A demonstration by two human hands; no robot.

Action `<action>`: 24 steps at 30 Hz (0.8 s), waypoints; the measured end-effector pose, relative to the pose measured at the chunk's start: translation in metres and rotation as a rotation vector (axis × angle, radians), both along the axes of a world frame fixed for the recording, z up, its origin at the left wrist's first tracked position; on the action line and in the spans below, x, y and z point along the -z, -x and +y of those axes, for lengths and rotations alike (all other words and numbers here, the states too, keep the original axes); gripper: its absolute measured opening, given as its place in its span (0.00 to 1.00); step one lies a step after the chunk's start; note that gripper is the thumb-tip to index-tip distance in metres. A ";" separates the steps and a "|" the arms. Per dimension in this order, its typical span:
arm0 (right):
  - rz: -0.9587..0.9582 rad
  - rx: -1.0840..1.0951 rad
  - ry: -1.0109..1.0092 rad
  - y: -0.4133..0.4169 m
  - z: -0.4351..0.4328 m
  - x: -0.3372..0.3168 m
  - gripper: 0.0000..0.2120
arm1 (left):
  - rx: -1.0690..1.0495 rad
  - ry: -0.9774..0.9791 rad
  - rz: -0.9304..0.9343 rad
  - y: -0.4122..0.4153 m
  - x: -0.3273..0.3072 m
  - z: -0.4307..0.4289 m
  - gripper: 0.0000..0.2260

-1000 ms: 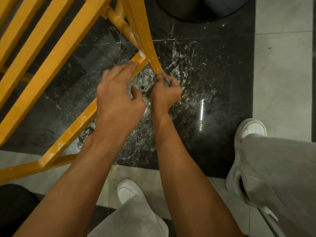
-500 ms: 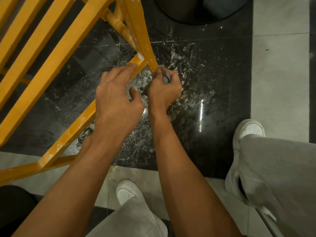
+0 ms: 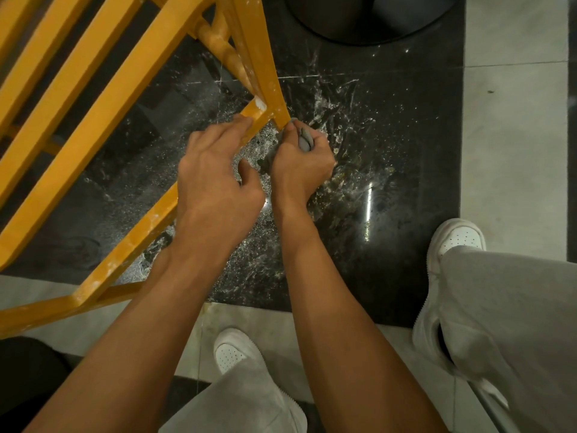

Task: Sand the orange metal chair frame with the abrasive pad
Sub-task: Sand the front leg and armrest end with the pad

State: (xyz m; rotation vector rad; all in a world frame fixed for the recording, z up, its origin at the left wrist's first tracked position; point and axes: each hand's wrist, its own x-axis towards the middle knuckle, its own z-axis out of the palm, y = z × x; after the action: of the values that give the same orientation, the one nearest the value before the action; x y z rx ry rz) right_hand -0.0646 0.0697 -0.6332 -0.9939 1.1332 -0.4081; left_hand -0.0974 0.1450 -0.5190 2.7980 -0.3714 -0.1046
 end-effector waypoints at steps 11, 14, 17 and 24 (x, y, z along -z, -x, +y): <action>-0.013 0.001 -0.103 0.005 0.001 -0.007 0.07 | -0.005 0.005 0.004 -0.001 0.000 0.000 0.26; -0.010 0.034 -0.082 0.000 -0.003 -0.010 0.05 | 0.000 0.006 0.002 -0.001 0.001 0.001 0.26; -0.039 -0.006 0.024 0.003 -0.003 -0.015 0.04 | 0.000 0.009 -0.002 -0.001 0.001 0.001 0.26; -0.034 0.005 0.005 0.003 0.003 -0.012 0.04 | -0.014 0.005 0.000 -0.001 0.001 0.000 0.26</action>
State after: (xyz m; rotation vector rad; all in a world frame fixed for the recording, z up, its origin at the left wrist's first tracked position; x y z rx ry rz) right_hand -0.0672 0.0727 -0.6213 -0.9854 1.1044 -0.4303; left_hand -0.0961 0.1452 -0.5199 2.7954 -0.3510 -0.1001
